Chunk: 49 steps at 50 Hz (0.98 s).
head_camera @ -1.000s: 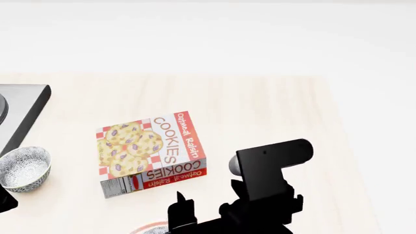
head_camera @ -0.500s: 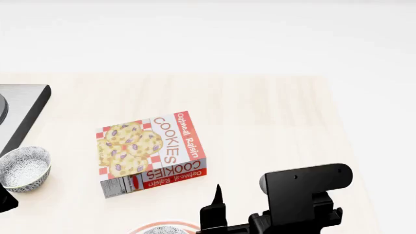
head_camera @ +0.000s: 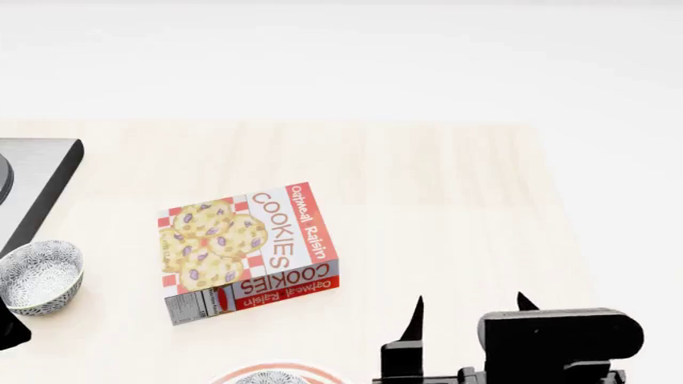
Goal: Pick the akita bowl next to the plate and place it on the plate.
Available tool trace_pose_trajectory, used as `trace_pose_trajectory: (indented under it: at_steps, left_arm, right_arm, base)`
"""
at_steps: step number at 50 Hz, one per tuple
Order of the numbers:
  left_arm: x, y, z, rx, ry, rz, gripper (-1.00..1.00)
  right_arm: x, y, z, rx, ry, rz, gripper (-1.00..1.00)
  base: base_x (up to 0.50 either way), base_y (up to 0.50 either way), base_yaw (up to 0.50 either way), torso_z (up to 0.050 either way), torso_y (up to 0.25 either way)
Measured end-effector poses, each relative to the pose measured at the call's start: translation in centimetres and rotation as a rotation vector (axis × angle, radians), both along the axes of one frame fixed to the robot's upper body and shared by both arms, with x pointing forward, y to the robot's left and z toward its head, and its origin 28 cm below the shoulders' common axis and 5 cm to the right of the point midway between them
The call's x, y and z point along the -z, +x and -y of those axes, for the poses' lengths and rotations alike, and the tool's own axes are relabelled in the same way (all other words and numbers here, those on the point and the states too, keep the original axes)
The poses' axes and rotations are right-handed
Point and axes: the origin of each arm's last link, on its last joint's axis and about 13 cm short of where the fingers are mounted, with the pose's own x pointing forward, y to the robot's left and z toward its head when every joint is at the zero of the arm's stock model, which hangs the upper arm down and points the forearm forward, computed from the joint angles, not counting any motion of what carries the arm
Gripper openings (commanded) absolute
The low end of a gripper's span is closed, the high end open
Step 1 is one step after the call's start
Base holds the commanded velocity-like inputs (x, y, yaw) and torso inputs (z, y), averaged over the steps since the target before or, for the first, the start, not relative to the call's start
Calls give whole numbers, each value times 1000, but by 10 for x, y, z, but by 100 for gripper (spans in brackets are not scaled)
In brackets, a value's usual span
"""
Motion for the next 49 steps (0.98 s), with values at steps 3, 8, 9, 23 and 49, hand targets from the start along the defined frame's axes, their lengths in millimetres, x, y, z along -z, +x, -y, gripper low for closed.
trace_pose_trajectory:
  at_steps: [3, 8, 9, 23, 49]
  left_arm:
    - [0, 0, 0, 1, 0, 1, 100]
    - [0, 0, 0, 2, -1, 3, 100]
    - [0, 0, 0, 2, -1, 3, 100]
    - [-1, -1, 0, 4, 0, 5, 100]
    - [-5, -2, 1, 9, -1, 17, 100]
  right_arm:
    - [2, -1, 1, 19, -6, 16, 100]
    - [4, -2, 4, 49, -14, 40, 100]
    - [4, -2, 4, 55, -15, 44, 100]
    - [-1, -7, 9, 123, -44, 108, 100]
    - [-21, -21, 16, 198, -69, 186, 100]
  base:
    - [0, 0, 0, 0, 0]
    - [0, 0, 0, 0, 0]
    - [0, 0, 0, 0, 0]
    - [0, 0, 0, 0, 0]
    - [0, 0, 0, 0, 0]
